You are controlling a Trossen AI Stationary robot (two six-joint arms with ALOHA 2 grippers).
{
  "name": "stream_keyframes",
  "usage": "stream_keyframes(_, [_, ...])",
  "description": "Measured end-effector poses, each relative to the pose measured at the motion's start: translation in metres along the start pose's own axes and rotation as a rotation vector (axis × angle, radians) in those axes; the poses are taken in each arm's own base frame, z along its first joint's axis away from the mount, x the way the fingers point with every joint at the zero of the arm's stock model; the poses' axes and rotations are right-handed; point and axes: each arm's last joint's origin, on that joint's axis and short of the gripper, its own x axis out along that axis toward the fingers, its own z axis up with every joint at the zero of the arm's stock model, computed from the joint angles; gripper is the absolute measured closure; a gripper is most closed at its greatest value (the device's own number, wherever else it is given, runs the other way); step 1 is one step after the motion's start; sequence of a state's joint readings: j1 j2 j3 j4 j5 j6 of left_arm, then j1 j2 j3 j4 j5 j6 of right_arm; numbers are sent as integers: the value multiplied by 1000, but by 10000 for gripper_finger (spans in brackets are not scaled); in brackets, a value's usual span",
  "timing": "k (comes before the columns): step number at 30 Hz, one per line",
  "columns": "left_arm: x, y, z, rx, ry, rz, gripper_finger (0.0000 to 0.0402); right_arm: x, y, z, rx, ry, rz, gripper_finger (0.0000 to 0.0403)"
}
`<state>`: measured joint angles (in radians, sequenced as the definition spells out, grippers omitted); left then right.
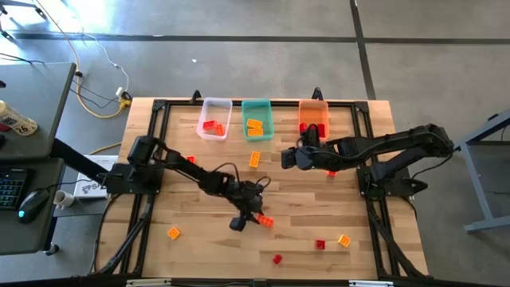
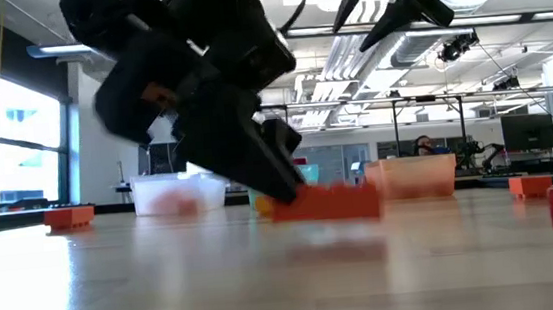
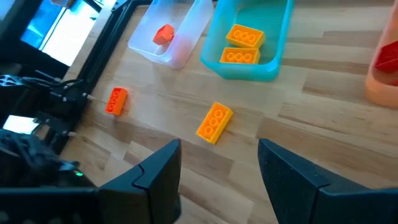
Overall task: Sort & place blocks by color
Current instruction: Put the orange game piece into the transparent bin
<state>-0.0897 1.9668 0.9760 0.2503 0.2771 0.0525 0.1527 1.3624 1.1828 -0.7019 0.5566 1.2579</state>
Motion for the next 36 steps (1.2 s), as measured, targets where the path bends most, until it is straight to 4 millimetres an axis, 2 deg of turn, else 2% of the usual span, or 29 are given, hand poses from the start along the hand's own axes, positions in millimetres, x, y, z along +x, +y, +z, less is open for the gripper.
stream_keyframes(6, [-21,24,9,-39,-27,77,292,0,-4,1,-22,-41,-52,203])
stream_keyframes(13, [-59,62,16,-119,-49,201,293,5,-12,8,-19,-40,-107,203])
stream_keyframes(20, [-125,98,19,-219,-45,391,292,11,-21,18,-43,-7,-172,203])
stream_keyframes(28, [-207,126,16,-288,-87,636,292,19,-32,29,-92,100,-209,203])
stream_keyframes(32, [-237,136,8,-341,-101,740,293,22,-37,34,-117,143,-210,203])
stream_keyframes(36, [-260,146,-2,-406,-87,856,292,25,-40,40,-145,181,-203,203])
